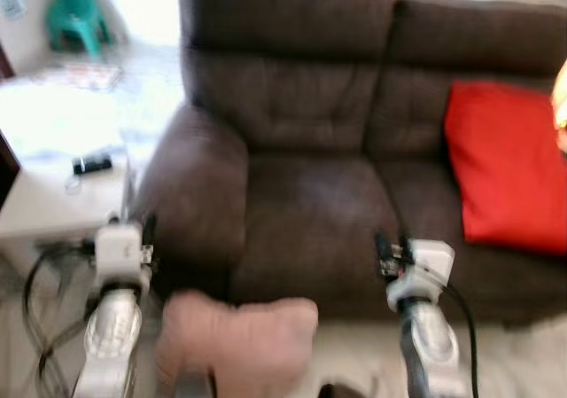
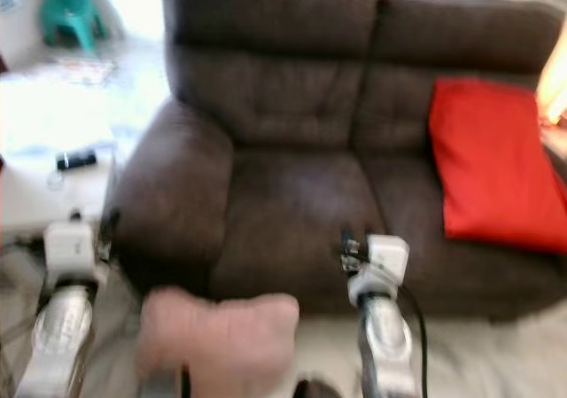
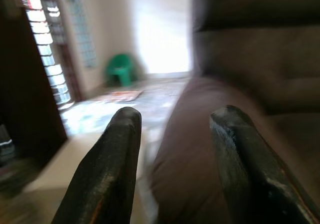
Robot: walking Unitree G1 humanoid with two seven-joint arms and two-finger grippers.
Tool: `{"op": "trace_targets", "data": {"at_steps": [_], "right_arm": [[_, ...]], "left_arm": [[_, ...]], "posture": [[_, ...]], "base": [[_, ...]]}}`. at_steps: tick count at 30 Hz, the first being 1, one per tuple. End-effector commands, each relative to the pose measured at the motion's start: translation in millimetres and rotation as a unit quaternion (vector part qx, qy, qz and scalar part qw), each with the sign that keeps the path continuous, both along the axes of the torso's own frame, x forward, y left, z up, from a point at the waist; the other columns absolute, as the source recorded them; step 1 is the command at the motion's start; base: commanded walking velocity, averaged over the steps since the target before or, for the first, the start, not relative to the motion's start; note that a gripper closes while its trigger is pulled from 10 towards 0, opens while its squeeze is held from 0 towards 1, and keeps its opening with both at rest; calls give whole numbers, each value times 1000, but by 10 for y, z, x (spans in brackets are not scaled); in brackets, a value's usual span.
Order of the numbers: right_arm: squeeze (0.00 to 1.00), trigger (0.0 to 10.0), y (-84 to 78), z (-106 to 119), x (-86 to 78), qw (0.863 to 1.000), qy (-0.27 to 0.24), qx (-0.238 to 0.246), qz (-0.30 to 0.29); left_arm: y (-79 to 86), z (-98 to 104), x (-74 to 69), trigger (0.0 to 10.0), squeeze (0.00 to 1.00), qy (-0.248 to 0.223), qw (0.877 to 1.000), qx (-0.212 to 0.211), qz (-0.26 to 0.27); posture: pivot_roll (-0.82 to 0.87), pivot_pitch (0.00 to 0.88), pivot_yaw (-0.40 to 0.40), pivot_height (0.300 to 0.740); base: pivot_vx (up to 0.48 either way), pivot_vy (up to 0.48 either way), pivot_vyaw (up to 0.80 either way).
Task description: Move the pillow to the sofa from floor
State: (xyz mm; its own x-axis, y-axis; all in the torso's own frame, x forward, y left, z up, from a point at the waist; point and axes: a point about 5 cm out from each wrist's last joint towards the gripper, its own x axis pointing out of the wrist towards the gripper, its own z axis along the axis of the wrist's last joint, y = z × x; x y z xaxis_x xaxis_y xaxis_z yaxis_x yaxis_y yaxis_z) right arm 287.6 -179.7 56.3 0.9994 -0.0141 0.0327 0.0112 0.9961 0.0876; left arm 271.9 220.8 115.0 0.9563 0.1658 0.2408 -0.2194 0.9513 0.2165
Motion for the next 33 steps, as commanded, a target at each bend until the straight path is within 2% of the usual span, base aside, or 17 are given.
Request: {"op": "trace_targets", "data": {"at_steps": [1, 23, 33], "right_arm": [[0, 10000, 12, -45, -41, 1000, 9, 6, 0], [0, 10000, 33, -73, -18, 1000, 25, 6, 1], [0, 10000, 45, -64, -14, 1000, 21, 5, 6]], "left_arm": [[-5, -90, -26, 10000, 0, 20, 1000, -8, 2], [-48, -120, 1, 10000, 0, 31, 999, -13, -12], [-39, -117, 0, 10000, 0, 31, 999, -13, -11]], "posture": [[139, 0, -108, 639], [137, 0, -107, 639], [137, 0, -104, 591]], "base": [[0, 0, 0], [0, 0, 0], [0, 0, 0]]}}
